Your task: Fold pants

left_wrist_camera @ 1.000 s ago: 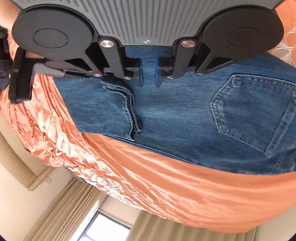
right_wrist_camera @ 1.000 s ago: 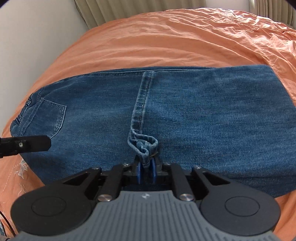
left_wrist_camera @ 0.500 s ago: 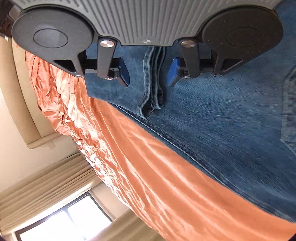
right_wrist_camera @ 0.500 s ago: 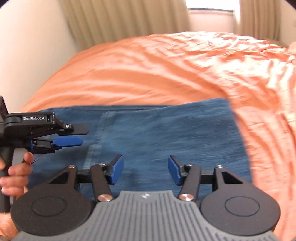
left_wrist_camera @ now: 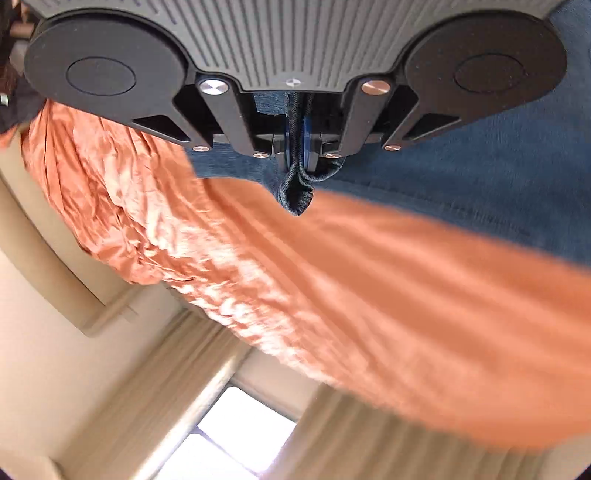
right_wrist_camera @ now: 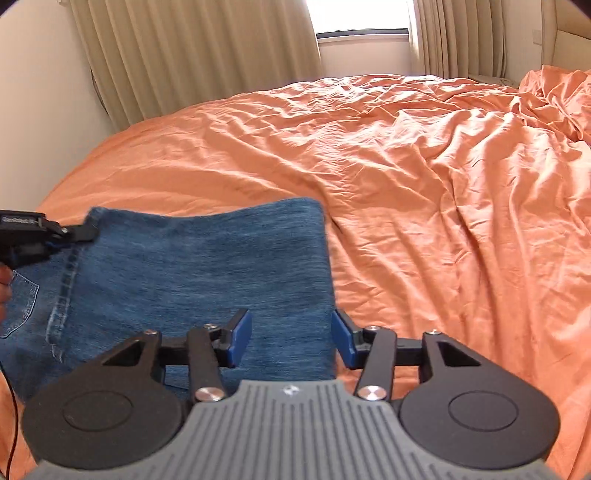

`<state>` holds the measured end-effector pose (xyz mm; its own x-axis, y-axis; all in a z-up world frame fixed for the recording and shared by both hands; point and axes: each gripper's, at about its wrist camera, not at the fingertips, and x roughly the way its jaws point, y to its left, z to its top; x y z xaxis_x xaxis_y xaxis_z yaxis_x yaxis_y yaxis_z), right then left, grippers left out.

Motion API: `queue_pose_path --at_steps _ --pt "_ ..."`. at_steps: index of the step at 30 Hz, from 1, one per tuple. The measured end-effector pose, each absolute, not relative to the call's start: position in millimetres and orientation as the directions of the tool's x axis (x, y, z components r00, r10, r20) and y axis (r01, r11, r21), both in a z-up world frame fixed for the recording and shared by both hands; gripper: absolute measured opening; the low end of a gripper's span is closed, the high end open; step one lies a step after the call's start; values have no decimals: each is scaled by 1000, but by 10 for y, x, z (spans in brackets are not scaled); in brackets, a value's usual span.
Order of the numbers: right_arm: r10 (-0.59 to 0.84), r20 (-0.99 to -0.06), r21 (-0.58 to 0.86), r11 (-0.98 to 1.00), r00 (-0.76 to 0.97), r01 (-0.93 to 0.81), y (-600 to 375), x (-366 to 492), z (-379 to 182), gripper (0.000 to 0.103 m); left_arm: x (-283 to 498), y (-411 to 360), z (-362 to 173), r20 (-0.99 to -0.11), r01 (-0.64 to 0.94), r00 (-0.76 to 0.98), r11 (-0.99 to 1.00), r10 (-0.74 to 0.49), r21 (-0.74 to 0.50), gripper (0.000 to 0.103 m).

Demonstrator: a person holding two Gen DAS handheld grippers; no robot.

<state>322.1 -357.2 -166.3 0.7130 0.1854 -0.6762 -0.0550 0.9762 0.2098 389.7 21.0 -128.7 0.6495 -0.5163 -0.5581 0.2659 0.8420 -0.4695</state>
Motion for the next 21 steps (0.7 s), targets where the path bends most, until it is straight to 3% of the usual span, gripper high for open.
queue_pose_path --at_steps 1,3,7,10,21 --pt "182 -675 204 977 715 -56 -3596 3256 -1646 23 3864 140 -1160 -553 299 662 855 -506 -424 6" --pt "183 -671 198 978 719 -64 -3611 3374 -1615 15 3855 57 -1037 -561 327 679 879 -474 -346 6" --pt "189 -671 181 980 717 -89 -3560 3739 -1648 5 4082 56 -1350 -680 256 635 931 -366 -261 6" --pt "187 -666 169 981 723 -99 -3508 4080 -1708 1 4197 128 -1677 -727 203 598 941 -339 -271 6" --pt "140 -748 108 990 649 -89 -3361 4855 -2243 0 4273 247 -1996 -735 158 570 927 -366 -339 7"
